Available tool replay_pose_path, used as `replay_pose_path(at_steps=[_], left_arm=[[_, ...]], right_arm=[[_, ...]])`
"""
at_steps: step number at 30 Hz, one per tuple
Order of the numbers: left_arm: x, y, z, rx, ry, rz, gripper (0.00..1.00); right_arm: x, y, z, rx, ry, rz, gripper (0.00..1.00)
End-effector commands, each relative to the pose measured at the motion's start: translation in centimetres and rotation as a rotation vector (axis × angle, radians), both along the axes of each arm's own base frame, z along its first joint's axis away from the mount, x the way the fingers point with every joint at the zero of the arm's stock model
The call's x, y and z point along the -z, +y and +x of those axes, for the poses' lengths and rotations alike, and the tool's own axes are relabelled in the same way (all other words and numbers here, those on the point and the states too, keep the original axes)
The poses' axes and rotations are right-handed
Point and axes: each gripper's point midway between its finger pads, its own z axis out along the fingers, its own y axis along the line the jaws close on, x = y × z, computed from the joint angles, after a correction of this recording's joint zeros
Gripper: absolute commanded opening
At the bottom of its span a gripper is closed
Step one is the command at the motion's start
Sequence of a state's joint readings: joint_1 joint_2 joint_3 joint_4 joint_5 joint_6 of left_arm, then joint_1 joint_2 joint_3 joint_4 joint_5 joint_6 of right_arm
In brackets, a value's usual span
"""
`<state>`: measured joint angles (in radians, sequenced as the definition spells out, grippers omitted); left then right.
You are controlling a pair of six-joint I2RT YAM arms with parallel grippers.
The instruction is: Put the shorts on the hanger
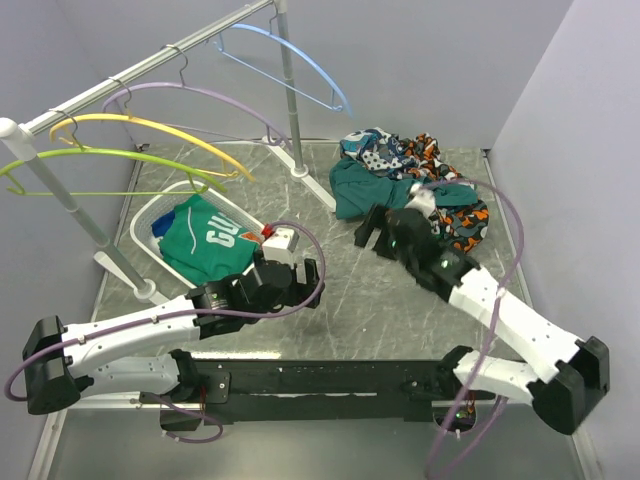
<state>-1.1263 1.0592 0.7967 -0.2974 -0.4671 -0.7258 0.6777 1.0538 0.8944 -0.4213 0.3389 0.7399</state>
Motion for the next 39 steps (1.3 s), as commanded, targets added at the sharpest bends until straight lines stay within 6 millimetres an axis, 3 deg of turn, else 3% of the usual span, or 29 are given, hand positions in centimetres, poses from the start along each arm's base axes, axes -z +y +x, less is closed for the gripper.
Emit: replay_pose_path(at_steps=[1, 2, 4, 5, 6, 7, 8, 9, 10, 12, 13, 14, 16, 17, 18, 20, 23, 24, 25, 26, 28, 31, 32, 34, 39], left_arm=[[-1.6, -1.3, 0.0, 0.028, -0.004, -0.054, 0.96], [-1.5, -1.4, -0.1, 0.030, 0.001, -0.050, 0.96], [-1.0, -1.3, -0.1, 0.023, 0.018, -0.035, 0.96], [-0.9, -1.3, -0.2, 0.023, 0.022, -0.031, 0.96], [-0.8, -1.1, -0.2, 0.020, 0.021, -0.023, 0.97], [-0.9, -1.0, -0.2, 0.017, 0.020, -0.023, 0.97], [-0.9, -0.9, -0.2, 0.017, 0.019, -0.017, 0.96], [-1.1, -0.8, -0.1, 0.018, 0.013, -0.017, 0.96], [-1.4, -0.8, 0.0, 0.015, 0.008, -0.016, 0.97], [-1.7, -0.9, 0.0, 0.022, 0.002, -0.012, 0.96], [-2.0, -1.0, 0.0, 0.028, 0.000, -0.016, 0.96], [-2.1, -1.1, -0.1, 0.035, 0.001, -0.016, 0.96], [-2.4, -1.3, 0.0, 0.041, -0.003, -0.016, 0.97], [-2.5, -1.2, 0.0, 0.040, -0.004, -0.010, 0.96], [-2.5, -1.2, 0.0, 0.039, -0.003, -0.004, 0.96], [-2.8, -0.9, 0.2, 0.028, -0.009, 0.004, 0.96], [-3.1, -0.8, 0.1, 0.032, -0.016, -0.002, 0.97], [-3.0, -0.8, 0.1, 0.037, -0.018, -0.001, 0.96], [-3.0, -0.8, 0.1, 0.037, -0.022, -0.001, 0.97], [-2.9, -0.9, 0.1, 0.039, -0.020, 0.003, 0.96], [-3.0, -1.1, 0.2, 0.045, -0.021, 0.008, 0.96], [-2.5, -1.1, 0.3, 0.043, -0.015, 0.032, 0.96], [-2.4, -1.2, 0.4, 0.041, -0.016, 0.035, 0.96], [-2.3, -1.3, 0.3, 0.047, -0.015, 0.034, 0.97], [-2.4, -1.6, 0.3, 0.053, -0.009, 0.031, 0.96]], right_arm=[[-5.4, -2.5, 6.3, 0.055, -0.109, 0.066, 1.00], [-5.7, -4.8, 8.1, 0.122, -0.112, 0.073, 1.00], [-6.9, -6.6, 11.3, 0.194, -0.121, 0.040, 1.00], [-9.2, -8.0, 13.0, 0.244, -0.165, 0.037, 1.00], [-7.6, -9.0, 14.7, 0.288, -0.120, -0.008, 1.00], [-7.5, -9.6, 15.7, 0.308, -0.110, -0.021, 1.00], [-9.0, -11.1, 17.1, 0.345, -0.131, -0.020, 0.99], [-6.9, -11.8, 18.3, 0.371, -0.074, -0.051, 0.98], [-6.8, -12.6, 19.2, 0.395, -0.075, -0.061, 0.98], [-6.8, -13.2, 21.8, 0.394, -0.113, -0.044, 0.98], [-7.0, -12.6, 22.6, 0.347, -0.126, -0.033, 0.98], [-8.4, -12.1, 23.8, 0.318, -0.166, -0.023, 0.97], [-6.9, -11.0, 26.1, 0.251, -0.151, -0.049, 0.94], [-8.2, -10.5, 27.1, 0.240, -0.178, -0.045, 0.94], [-5.9, -10.3, 28.0, 0.230, -0.124, -0.062, 0.93], [-6.0, -10.5, 28.8, 0.239, -0.124, -0.080, 0.92], [-3.3, -11.3, 27.3, 0.280, -0.038, -0.126, 0.91], [-4.9, -11.4, 26.4, 0.295, -0.080, -0.130, 0.91], [-5.0, -11.3, 25.4, 0.306, -0.085, -0.155, 0.91], [-4.8, -11.8, 23.5, 0.320, -0.079, -0.176, 0.92], [-4.6, -12.2, 21.9, 0.338, -0.079, -0.187, 0.92], [-2.6, -11.8, 18.9, 0.295, -0.039, -0.191, 0.91], [-2.9, -11.1, 18.5, 0.276, -0.055, -0.187, 0.91], [-1.5, -9.6, 17.9, 0.204, -0.024, -0.176, 0.91], [1.2, -5.8, 18.8, 0.084, 0.007, -0.143, 0.93]])
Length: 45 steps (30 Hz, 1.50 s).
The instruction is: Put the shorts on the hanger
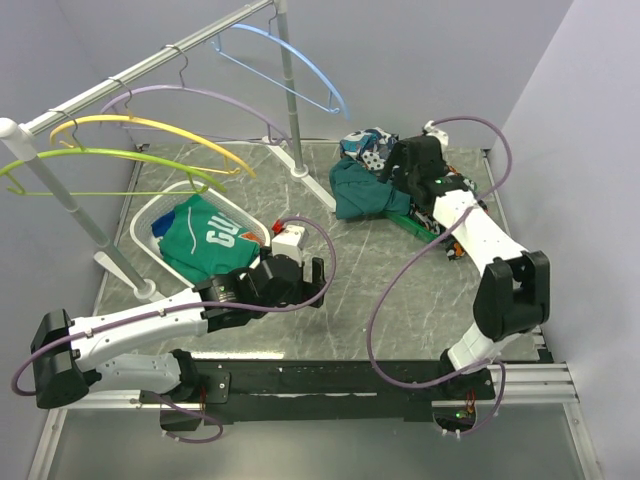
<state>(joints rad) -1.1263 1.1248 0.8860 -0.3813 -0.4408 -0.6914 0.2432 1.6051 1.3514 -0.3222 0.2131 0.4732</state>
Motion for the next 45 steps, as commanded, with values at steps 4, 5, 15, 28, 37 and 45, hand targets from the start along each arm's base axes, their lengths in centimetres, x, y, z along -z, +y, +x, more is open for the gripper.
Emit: replay_pose_path(at_steps=[4, 5, 15, 28, 37, 45], left_arm=[[-2.1, -0.5, 0.3, 0.003, -0.029, -0.039, 0.96], [-2.3, -0.3, 0.3, -0.001, -0.033, -0.042, 0.96], [-2.1, 0.1, 0.4, -0.015, -0.038, -0.037, 0.96], [-2.0, 0.1, 0.5, -0.021, -0.039, -0.047, 0.96], [-2.1, 0.5, 0.4, -0.022, -0.045, -0.051, 0.96], [-2.1, 0.4, 0.4, -0.022, -0.044, -0.058, 0.96]], right_arm=[[3.8, 3.6, 1.9, -0.098, 0.071, 0.004, 0.93], [4.5, 3.4, 2.2, -0.086, 0.082, -0.009, 0.93], [4.8, 4.2, 4.3, -0.092, 0.066, -0.019, 0.40], [-8.6, 5.8, 3.5, -0.199, -0.153, 0.078, 0.00], [-9.7, 5.1, 3.2, -0.201, -0.168, 0.120, 0.00], [-15.9, 6.0, 1.0, -0.275, -0.267, 0.175, 0.00]])
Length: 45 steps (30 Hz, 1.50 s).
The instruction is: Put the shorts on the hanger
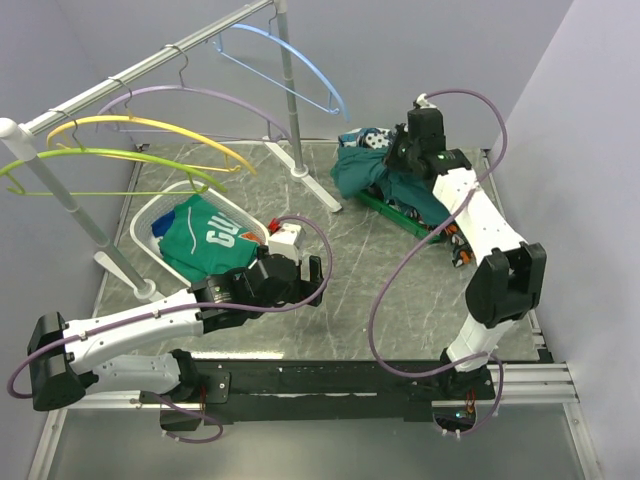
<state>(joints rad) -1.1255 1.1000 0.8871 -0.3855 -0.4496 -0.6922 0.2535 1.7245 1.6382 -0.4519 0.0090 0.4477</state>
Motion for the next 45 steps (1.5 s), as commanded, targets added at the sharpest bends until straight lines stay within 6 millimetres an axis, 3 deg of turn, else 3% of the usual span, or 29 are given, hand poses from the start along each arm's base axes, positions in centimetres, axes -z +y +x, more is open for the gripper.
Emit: replay_pose_path(at_steps=[1, 15, 20, 26, 34, 39, 45], left_arm=[[-1.4, 0.1, 0.4, -0.013, -0.030, -0.042, 0.96], [-1.6, 0.2, 0.4, -0.014, -0.033, -0.047, 0.96], [-1.5, 0.2, 0.3, -0.014, -0.032, -0.045, 0.96], [-1.8, 0.2, 0.4, -0.014, -0.037, -0.051, 0.97], [-1.6, 0.3, 0.3, -0.013, -0.032, -0.049, 0.96], [-1.9, 0.3, 0.3, -0.012, -0.040, -0.055, 0.97], [-1.9, 0.2, 0.3, -0.008, -0.037, -0.054, 0.96]], right_arm=[[-11.9, 1.3, -1.7, -0.077, -0.258, 0.109, 0.00], [-18.5, 0.0, -3.1, -0.018, -0.373, 0.144, 0.00], [-20.4, -1.4, -3.5, 0.053, -0.415, 0.137, 0.00], [-24.0, -1.8, -4.7, 0.055, -0.493, 0.174, 0.01], [-26.3, -2.7, -5.0, 0.104, -0.550, 0.189, 0.01], [-27.5, -2.2, -5.4, 0.075, -0.578, 0.219, 0.00], [-29.5, -3.4, -6.9, 0.119, -0.625, 0.233, 0.00]])
